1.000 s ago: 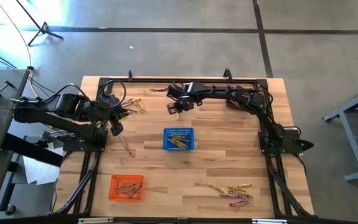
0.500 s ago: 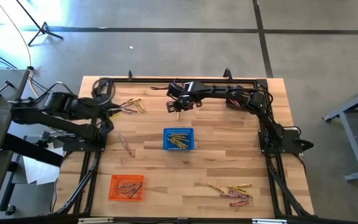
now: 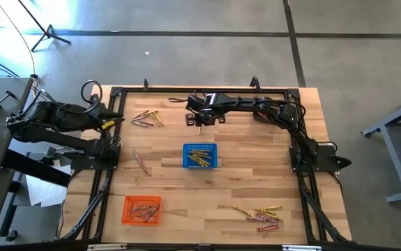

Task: Sort crayons
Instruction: Put the yellow crayon into the blue basket

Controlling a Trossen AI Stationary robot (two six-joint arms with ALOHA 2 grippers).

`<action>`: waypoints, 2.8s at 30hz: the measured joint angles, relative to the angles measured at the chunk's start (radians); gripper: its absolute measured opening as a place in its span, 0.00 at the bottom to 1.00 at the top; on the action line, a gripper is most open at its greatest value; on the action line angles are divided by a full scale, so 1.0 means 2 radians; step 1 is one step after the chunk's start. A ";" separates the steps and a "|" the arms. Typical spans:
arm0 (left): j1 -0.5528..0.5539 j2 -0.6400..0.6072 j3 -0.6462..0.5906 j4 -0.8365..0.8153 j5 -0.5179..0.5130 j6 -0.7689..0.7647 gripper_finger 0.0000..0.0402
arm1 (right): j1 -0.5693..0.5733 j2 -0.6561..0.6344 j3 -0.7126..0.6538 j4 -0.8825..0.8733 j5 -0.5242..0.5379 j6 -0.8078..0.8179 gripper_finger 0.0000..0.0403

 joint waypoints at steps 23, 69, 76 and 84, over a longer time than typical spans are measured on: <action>0.000 -0.018 0.000 -0.001 0.007 0.020 0.15 | 0.012 0.055 0.027 0.048 -0.035 -0.014 0.22; 0.000 -0.018 0.000 -0.014 0.004 0.047 0.15 | 0.005 0.087 0.122 -0.124 0.003 -0.044 0.02; 0.000 -0.018 0.000 -0.014 -0.001 0.047 0.15 | 0.037 0.033 0.204 -0.163 0.008 -0.104 0.02; 0.000 -0.018 0.000 -0.016 -0.001 0.054 0.15 | 0.153 0.004 0.233 -0.246 -0.040 -0.283 0.02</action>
